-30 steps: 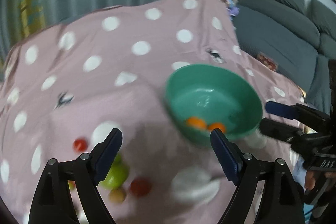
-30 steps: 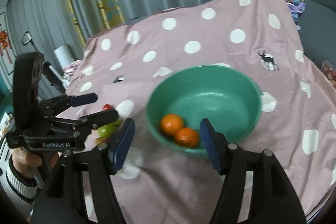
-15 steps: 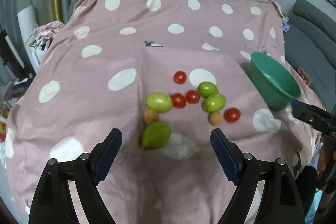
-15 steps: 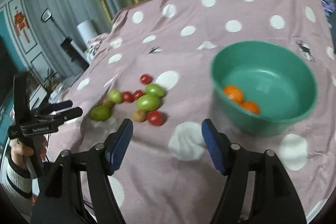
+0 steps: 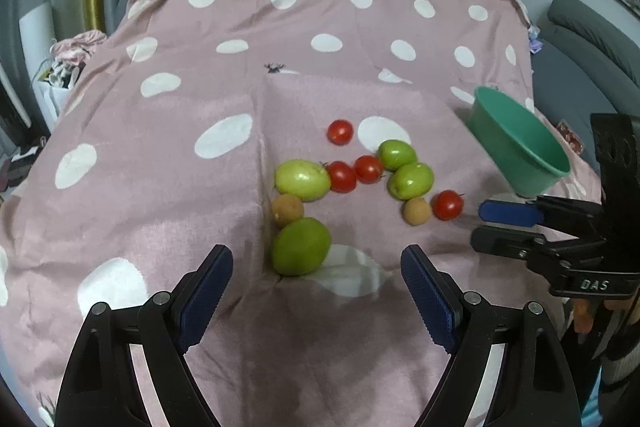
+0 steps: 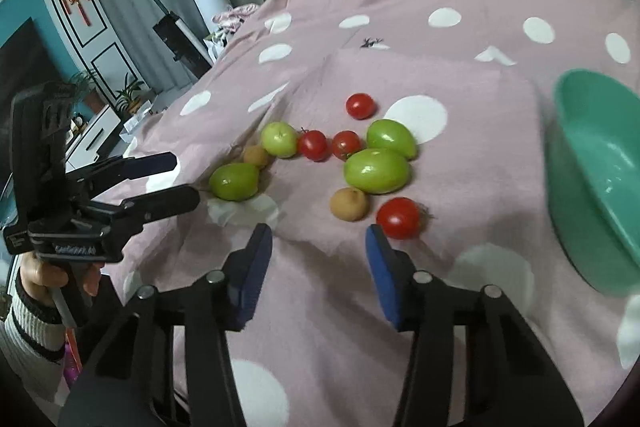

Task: Organize fruits
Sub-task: 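Return both tools to the fruits and approach the small yellow fruits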

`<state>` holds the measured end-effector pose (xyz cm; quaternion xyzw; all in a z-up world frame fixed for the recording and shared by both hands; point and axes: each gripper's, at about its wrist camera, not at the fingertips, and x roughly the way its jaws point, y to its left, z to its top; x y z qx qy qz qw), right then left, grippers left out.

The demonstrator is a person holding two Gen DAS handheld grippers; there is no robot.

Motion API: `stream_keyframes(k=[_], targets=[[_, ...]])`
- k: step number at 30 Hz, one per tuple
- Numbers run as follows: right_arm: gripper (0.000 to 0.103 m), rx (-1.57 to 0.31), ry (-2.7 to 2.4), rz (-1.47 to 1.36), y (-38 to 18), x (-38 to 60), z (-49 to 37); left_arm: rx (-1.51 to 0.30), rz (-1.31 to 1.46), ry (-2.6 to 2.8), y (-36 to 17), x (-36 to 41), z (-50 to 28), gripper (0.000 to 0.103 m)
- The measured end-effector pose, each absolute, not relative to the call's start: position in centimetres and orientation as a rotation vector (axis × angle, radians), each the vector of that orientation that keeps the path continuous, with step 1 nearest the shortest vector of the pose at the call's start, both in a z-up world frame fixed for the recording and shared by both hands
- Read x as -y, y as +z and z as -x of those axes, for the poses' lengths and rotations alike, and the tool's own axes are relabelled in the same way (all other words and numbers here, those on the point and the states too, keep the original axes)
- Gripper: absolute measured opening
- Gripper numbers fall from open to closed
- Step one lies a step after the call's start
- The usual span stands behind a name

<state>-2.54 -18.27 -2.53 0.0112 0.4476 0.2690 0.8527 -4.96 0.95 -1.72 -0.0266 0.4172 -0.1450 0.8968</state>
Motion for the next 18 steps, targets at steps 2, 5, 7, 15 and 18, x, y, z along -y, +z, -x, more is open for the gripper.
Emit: stream_keyframes(k=[2, 5, 7, 15, 18], targets=[[0.044, -0.959, 0.572, -0.019, -3.1, 17.6, 1.6, -0.868, 0.068, -0.315, -1.8, -1.2, 4.6, 0.086], [0.04, -0.985, 0.558, 0.003, -4.0, 16.8, 0.4, -0.871, 0.068, -0.334, -1.9, -1.4, 3.8, 0.086], [0.038, -1.004, 0.544, 0.025, -4.6, 16.3, -0.4, -0.875, 0.056, -0.328, -1.9, -1.3, 3.2, 0.086], [0.034, -1.03, 0.499, 0.114, -5.5, 15.6, -1.8, -0.903, 0.03, -0.329, -2.5, -1.2, 1.7, 0.086], [0.027, -1.036, 0.502, 0.129, -5.8, 15.6, -2.1, -0.918, 0.022, -0.33, -2.8, -1.2, 1.2, 0.086]])
